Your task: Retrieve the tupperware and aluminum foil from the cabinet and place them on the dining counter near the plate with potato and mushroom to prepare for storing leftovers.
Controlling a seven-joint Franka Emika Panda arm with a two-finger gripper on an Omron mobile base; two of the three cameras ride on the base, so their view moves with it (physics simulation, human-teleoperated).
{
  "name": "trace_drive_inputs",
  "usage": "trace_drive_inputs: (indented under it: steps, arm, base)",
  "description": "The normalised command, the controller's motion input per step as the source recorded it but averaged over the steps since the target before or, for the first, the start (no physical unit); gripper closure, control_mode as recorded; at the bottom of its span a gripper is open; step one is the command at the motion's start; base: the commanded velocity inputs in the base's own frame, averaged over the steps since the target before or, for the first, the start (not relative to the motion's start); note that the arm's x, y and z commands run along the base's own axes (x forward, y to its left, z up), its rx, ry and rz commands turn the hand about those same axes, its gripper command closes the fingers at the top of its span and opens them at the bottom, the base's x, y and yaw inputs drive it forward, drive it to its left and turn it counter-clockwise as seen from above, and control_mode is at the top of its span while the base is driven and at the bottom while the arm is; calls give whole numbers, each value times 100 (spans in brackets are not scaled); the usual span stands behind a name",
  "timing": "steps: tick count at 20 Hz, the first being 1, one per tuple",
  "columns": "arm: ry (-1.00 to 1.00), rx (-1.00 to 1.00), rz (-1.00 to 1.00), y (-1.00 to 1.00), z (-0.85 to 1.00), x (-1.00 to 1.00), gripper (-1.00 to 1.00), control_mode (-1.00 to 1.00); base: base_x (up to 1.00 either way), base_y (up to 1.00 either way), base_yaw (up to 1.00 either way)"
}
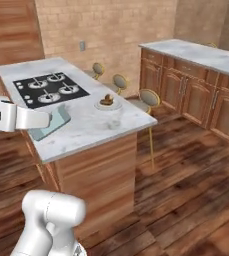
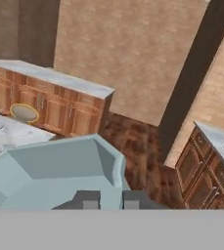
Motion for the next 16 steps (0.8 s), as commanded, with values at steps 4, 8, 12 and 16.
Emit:
trace_drive_inputs:
  steps: [4, 8, 12, 16]
  arm:
    - [0, 0, 0, 0, 0, 0, 100, 100]
    - [0, 0, 0, 0, 0, 0, 100, 100]
    - [0, 0, 0, 0, 0, 0, 100, 100]
    - [0, 0, 0, 0, 0, 0, 100, 100]
  base:
    - [100, -68, 40]
    - [100, -74, 40]
    - [100, -69, 43]
    - [83, -67, 47]
